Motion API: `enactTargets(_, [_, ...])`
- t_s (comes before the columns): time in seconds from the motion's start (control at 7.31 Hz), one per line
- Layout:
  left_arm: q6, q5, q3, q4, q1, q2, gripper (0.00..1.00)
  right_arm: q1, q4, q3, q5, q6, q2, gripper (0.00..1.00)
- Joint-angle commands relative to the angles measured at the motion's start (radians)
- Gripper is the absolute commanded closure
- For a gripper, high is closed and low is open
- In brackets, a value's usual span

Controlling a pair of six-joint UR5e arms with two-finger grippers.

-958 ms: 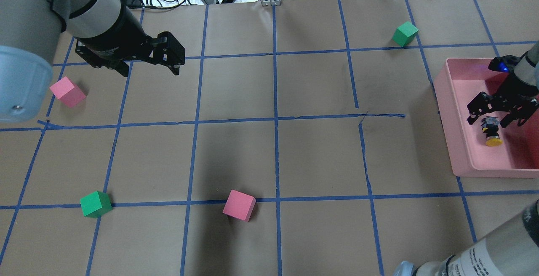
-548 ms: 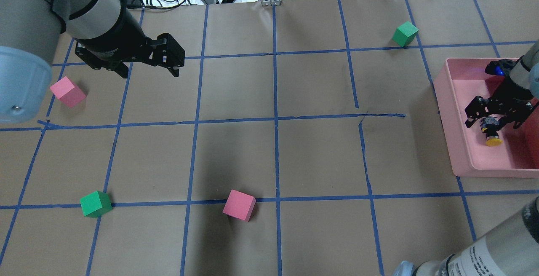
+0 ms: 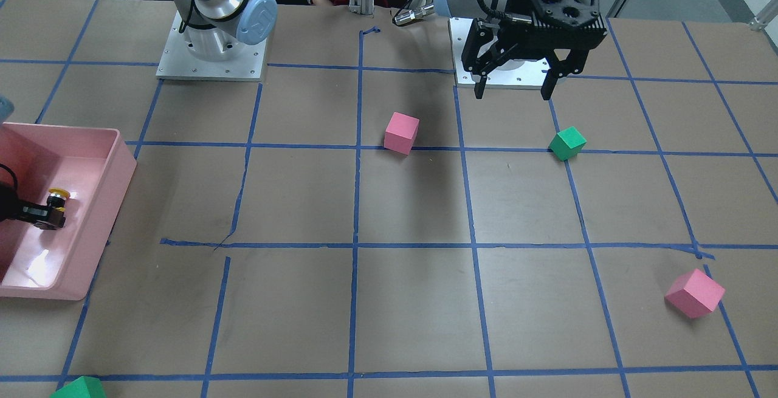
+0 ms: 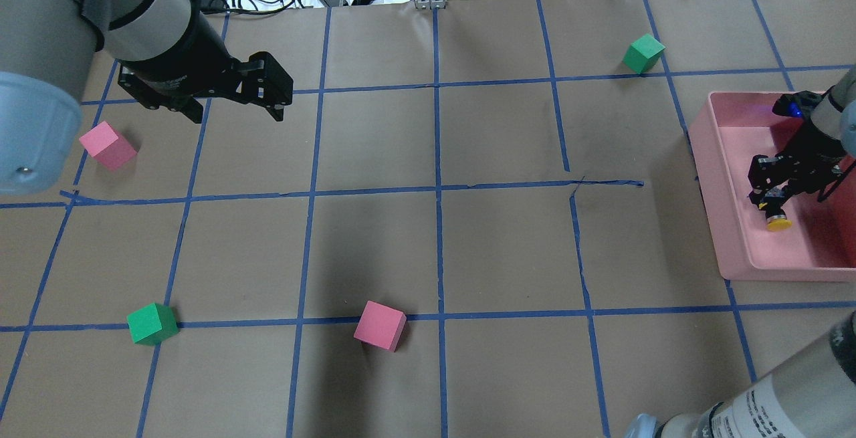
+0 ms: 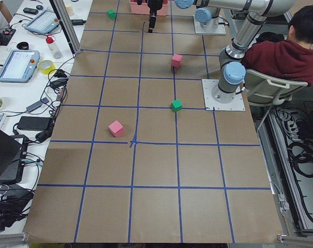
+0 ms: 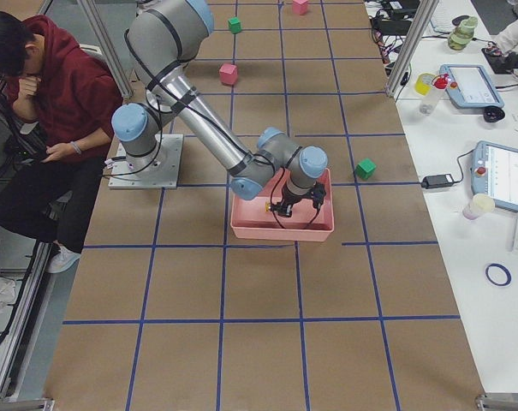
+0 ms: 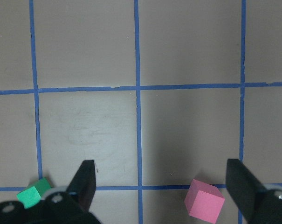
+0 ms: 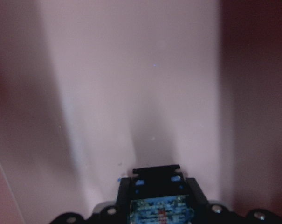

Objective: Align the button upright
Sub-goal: 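Lift the switch out of the bin with the right gripper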

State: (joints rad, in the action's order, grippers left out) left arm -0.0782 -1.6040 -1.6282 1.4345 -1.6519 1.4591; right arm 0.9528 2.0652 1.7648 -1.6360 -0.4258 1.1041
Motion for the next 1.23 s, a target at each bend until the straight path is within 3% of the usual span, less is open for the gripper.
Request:
enactTargets(0.0, [0.0,-0.002,0.008,0.0,0.0,0.001,0.0,0.0,0.0,-0.005,-0.008,0.038,0.043,1.0])
enactTargets(0.41, [0.006,-0.005,0.001,-0.002,0.0,0.009,0.0,0.0,-0.127,-0.028,-0.002,0.041,0.144,1.0])
enactTargets(0.68, [0.003,-0.004,0.005,-0.002,0.0,0.007,0.0,0.015,-0.27,-0.114,-0.001,0.07,0.209,1.0])
enactTargets(0.82, [0.001,-0.005,0.005,-0.002,0.001,0.006,0.0,0.074,-0.324,-0.14,-0.002,0.184,0.241,1.0])
enactTargets(1.1, [0.001,-0.005,0.001,-0.002,0.0,0.006,0.0,0.244,-0.3,-0.148,-0.001,0.272,0.25,1.0])
